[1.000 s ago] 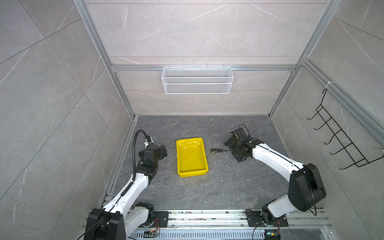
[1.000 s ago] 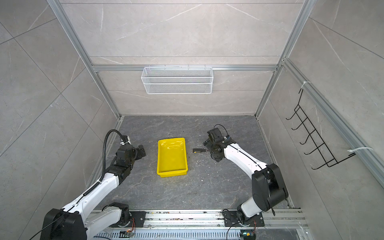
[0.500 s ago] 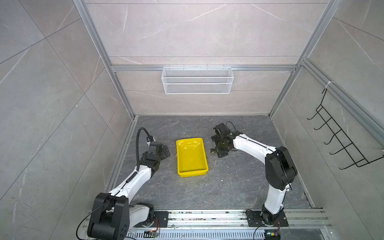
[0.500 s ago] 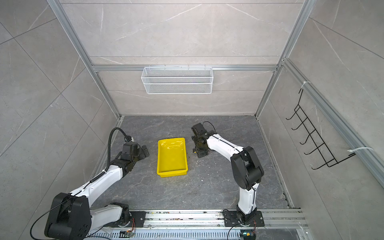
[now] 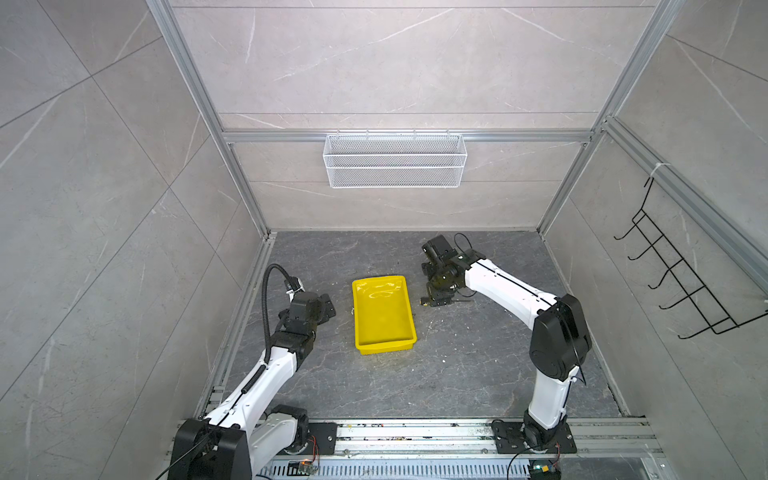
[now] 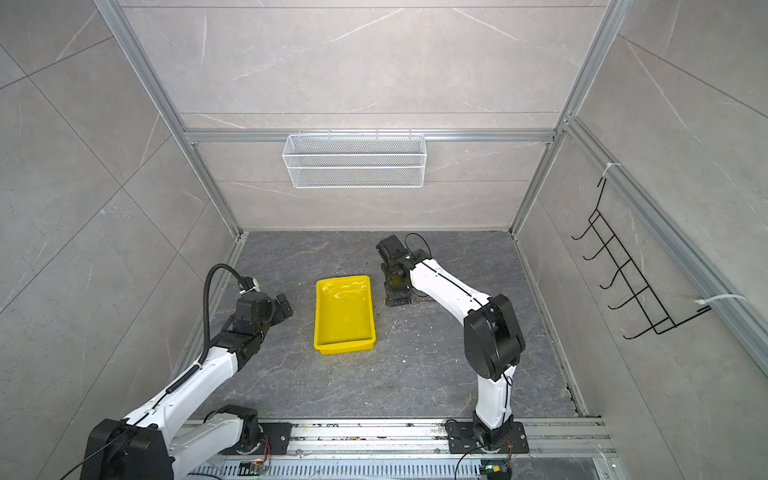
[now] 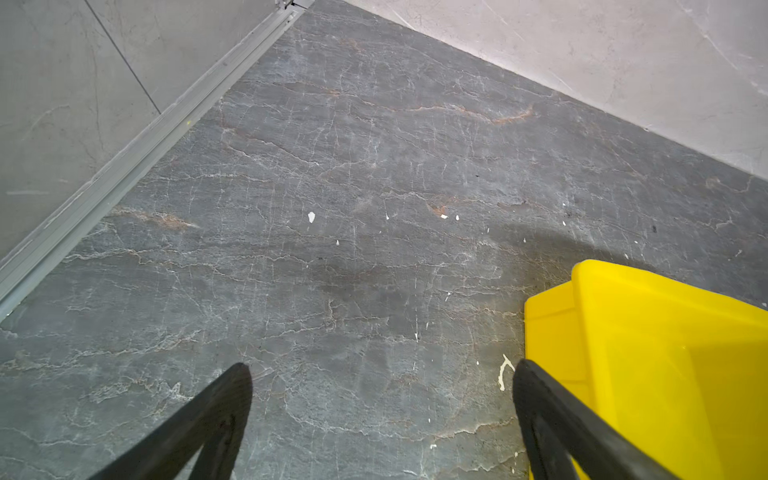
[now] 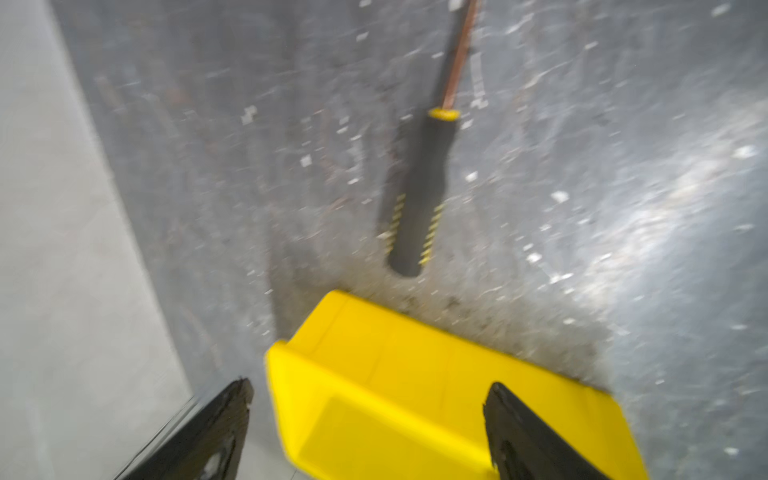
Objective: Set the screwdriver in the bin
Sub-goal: 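Lower the right gripper and close it on the screwdriver handle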
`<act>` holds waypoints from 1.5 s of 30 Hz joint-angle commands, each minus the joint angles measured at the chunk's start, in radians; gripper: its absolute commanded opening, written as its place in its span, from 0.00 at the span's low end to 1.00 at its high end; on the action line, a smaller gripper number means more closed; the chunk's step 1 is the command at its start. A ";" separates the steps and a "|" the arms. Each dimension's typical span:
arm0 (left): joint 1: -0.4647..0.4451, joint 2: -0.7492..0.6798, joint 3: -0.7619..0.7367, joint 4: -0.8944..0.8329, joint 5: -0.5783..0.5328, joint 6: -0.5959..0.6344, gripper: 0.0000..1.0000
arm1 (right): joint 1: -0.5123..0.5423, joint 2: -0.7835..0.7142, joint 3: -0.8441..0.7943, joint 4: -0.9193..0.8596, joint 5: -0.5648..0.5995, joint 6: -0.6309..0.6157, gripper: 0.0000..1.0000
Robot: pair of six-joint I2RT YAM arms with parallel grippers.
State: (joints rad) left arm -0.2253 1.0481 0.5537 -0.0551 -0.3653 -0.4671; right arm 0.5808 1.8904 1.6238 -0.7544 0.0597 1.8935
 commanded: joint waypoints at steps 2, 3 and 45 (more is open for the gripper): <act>0.004 0.013 0.039 -0.055 -0.007 -0.044 1.00 | 0.011 -0.057 -0.025 0.013 0.020 -0.006 0.90; 0.004 0.015 0.046 -0.074 -0.009 -0.056 1.00 | 0.011 -0.087 -0.053 0.024 0.036 -0.021 0.90; -0.086 0.207 0.037 0.136 -0.261 -0.234 0.65 | -0.192 0.289 0.227 -0.304 -0.289 -0.384 0.73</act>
State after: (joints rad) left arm -0.3099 1.2404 0.5545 0.0742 -0.6205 -0.6922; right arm 0.3740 2.1563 1.8046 -0.9176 -0.3004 1.5452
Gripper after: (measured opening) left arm 0.655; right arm 0.726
